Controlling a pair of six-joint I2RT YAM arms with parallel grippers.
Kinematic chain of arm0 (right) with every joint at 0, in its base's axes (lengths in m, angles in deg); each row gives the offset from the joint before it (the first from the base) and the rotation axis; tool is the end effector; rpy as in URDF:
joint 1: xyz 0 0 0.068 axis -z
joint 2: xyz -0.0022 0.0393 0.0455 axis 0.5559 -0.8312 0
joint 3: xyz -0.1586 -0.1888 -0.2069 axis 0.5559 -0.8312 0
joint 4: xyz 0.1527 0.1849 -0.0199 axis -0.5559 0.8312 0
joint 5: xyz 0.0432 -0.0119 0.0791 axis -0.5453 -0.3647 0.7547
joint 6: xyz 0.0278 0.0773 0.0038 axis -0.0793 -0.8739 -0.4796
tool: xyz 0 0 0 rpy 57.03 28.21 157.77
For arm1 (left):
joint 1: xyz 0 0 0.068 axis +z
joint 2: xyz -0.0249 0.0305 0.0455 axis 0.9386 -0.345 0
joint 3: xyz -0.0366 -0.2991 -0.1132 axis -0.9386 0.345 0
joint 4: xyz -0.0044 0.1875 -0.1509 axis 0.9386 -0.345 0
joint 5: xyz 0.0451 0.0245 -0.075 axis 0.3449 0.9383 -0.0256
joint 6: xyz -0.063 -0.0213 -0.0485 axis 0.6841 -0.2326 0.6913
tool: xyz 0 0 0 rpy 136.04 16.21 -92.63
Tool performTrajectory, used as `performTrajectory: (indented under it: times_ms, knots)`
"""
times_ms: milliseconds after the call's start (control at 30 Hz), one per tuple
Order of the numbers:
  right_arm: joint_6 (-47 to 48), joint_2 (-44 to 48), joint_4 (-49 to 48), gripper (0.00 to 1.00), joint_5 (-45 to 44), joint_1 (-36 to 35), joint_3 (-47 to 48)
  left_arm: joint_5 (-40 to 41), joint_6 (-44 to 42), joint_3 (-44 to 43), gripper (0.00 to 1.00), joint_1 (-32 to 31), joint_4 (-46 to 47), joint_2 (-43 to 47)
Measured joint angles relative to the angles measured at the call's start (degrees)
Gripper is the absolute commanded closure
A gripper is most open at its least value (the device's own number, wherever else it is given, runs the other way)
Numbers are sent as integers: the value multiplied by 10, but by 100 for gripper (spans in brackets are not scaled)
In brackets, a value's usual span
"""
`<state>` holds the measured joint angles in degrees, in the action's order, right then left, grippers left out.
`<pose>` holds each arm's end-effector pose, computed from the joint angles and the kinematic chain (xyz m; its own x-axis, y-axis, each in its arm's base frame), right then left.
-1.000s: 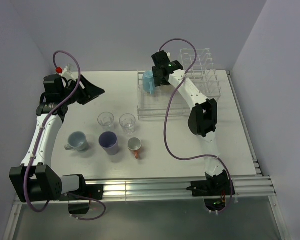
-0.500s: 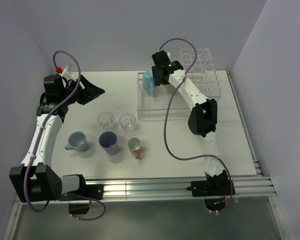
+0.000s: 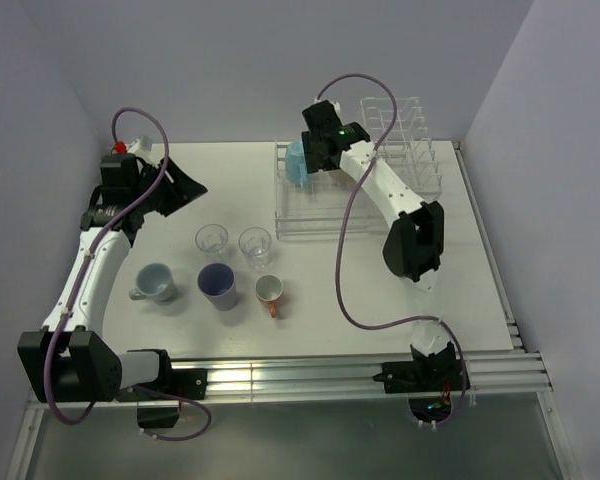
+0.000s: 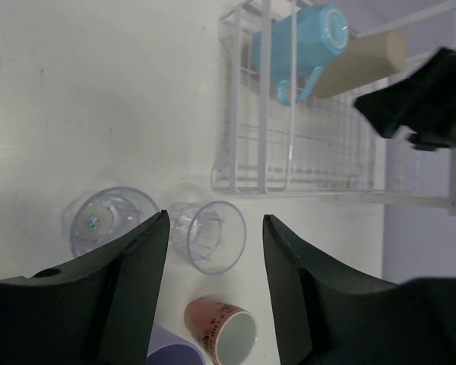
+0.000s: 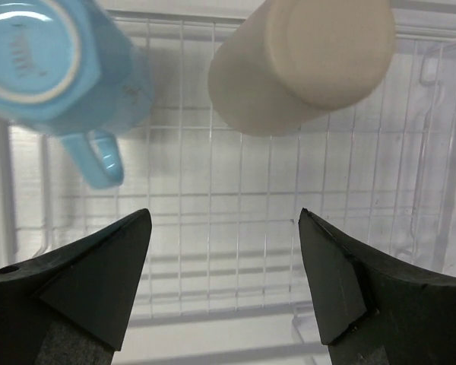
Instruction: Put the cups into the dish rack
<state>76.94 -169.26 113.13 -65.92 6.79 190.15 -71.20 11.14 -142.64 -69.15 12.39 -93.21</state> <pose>0.4791 0.2127 0.3151 -0.7207 -0.1672 -0.6728 -0.0629 0.9822 -0.1767 0.2727 -0.0270 0.3784 -0.6094 -0.5387 -0.5817 -0.0017 0.7346 -0.6785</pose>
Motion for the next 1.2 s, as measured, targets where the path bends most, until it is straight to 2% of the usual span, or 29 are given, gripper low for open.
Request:
performTrajectory:
  times_ms: [167,467,700,1200]
  knots:
    - [-7,94,-5,14,-1,-33,-37,110,-3,1,48,-51,-45,1]
    - [-16,290,-56,14,1,-87,-148,269,-2,41,53,-83,-96,24]
    - [-25,348,-71,14,1,-97,-222,316,-1,76,55,-104,-111,5]
    - [-30,387,-96,14,3,-103,-278,339,-1,92,57,-114,-110,-75]
